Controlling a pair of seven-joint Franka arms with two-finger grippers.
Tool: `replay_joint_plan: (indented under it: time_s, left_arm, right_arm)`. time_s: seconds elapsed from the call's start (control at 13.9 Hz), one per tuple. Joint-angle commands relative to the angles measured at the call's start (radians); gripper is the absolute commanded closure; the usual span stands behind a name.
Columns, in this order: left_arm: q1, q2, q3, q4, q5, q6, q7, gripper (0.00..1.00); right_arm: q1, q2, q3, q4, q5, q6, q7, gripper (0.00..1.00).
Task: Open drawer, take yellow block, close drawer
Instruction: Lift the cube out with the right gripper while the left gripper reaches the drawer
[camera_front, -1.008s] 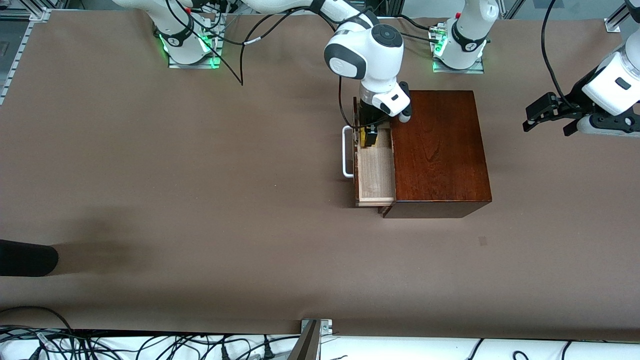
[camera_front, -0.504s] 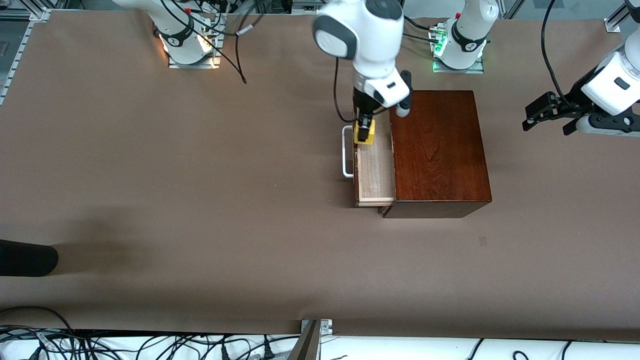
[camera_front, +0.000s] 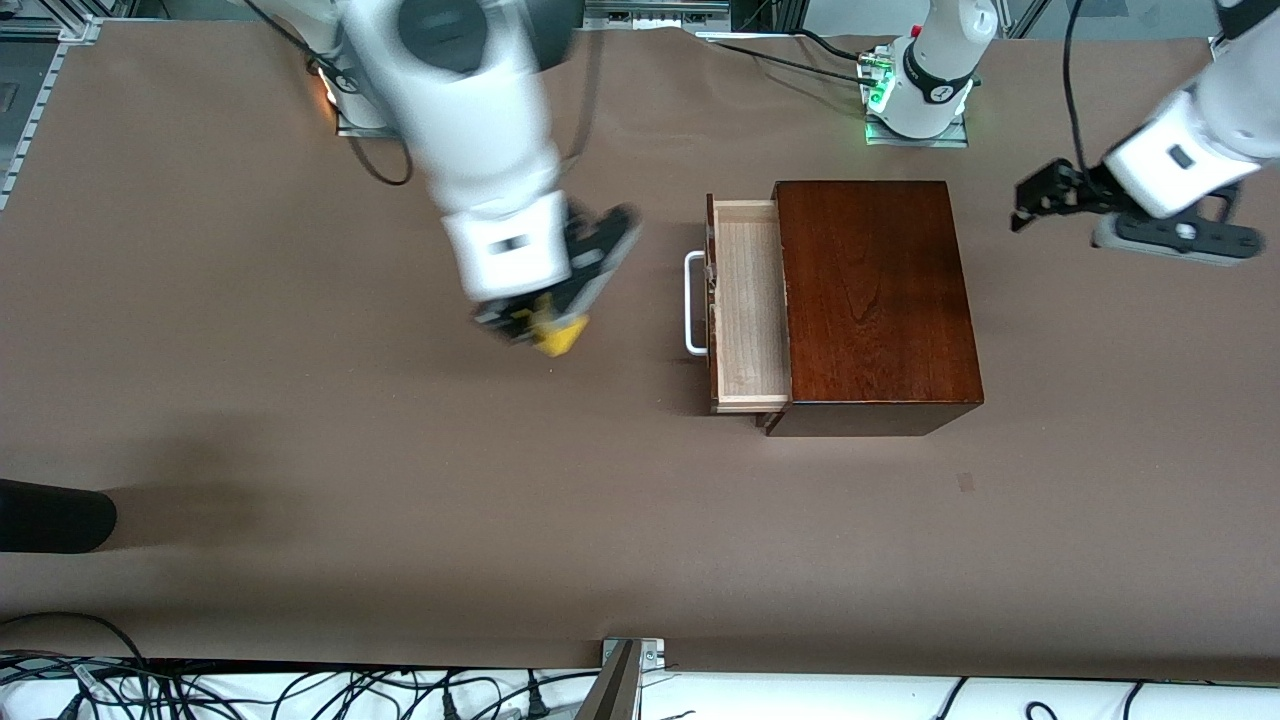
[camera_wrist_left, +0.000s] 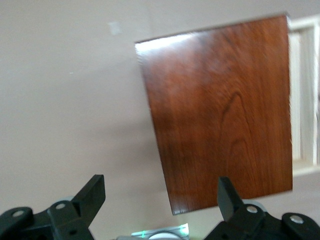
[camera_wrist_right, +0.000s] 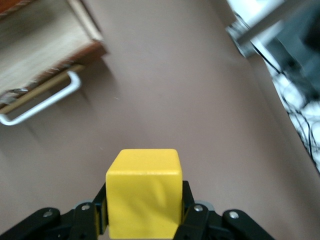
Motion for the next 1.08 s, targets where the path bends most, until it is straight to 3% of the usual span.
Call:
replay_joint_plan:
  time_s: [0.0,0.14,0.29,0.43,0.72,1.01]
  left_arm:
    - [-0.001,0.048,-0.048,0.039,-0.02,-0.032,0.191,0.0]
    - [-0.004,0.083,-0.063,0.04,-0.049,-0.032,0.333,0.0]
    - [-0.028,0.116,-0.08,0.04,-0.138,-0.034,0.391,0.0]
    - [-0.099,0.169,-0.094,0.087,-0.201,-0.034,0.389,0.0]
    - [-0.248,0.377,-0.101,0.256,-0.227,-0.031,0.408,0.0]
    - [-0.386,0.499,-0.109,0.338,-0.215,0.096,0.519,0.0]
  right_arm:
    - [-0.16,-0.19,0.027,-0.275,0.07,0.004,0.011,1.0]
    - [-0.245,-0.287,0.027,-0.494,0.073,0.024,0.072,1.0]
    - [-0.324,-0.316,0.025,-0.647,0.065,0.079,0.081,1.0]
    - [-0.379,-0.322,0.022,-0.771,0.058,0.188,0.083,1.0]
    - [-0.415,-0.312,0.005,-1.022,0.031,0.501,0.158,1.0]
    - [-0.418,-0.253,0.0,-1.178,0.031,0.722,0.266,1.0]
